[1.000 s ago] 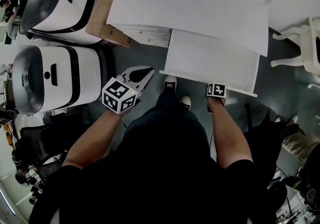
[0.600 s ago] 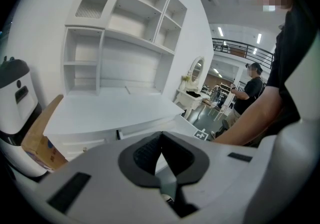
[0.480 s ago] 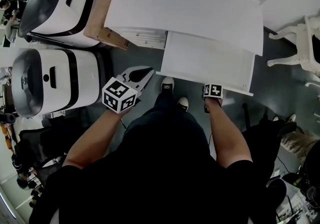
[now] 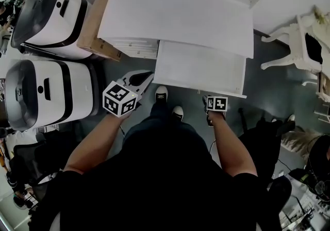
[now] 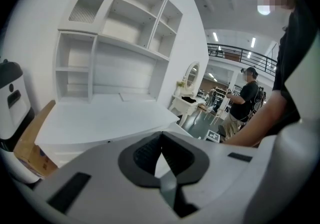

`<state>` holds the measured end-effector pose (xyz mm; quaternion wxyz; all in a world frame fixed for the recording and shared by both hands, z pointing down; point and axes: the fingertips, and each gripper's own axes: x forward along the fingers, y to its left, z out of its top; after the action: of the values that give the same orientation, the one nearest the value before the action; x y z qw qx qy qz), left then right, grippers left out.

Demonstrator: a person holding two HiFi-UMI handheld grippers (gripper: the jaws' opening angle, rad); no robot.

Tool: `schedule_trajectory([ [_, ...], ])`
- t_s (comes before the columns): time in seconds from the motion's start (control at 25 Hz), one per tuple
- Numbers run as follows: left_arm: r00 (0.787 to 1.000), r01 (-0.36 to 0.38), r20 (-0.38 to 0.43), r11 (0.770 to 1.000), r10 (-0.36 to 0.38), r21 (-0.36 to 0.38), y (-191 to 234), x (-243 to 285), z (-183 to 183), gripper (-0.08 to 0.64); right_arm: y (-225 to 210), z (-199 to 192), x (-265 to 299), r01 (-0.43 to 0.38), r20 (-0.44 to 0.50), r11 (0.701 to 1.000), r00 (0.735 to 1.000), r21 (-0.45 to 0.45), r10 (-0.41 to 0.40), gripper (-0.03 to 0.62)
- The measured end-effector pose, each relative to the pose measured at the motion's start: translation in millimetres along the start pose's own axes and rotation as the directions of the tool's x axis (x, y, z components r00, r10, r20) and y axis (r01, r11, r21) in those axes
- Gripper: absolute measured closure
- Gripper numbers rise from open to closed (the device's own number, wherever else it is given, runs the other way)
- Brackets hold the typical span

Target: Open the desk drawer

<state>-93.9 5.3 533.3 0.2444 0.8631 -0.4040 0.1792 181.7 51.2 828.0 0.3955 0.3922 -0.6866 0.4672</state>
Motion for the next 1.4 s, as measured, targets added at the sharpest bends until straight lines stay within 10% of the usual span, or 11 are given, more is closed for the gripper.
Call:
schedule_trajectory([
  [0.64, 0.998, -0.016, 0.061, 0.999, 0.018, -0.032, -1, -13, 22, 0.551, -5, 65, -138, -0.025, 0.341, 1.0, 0.94, 0.016, 0.018, 0.463],
  [1.4, 0.996, -0.004, 0.085, 1.0, 0.005, -0.003, -28, -7, 35, 0.551, 18, 106, -213, -0.033, 0.525, 0.998, 0.849, -0.061, 0.06, 0.463],
])
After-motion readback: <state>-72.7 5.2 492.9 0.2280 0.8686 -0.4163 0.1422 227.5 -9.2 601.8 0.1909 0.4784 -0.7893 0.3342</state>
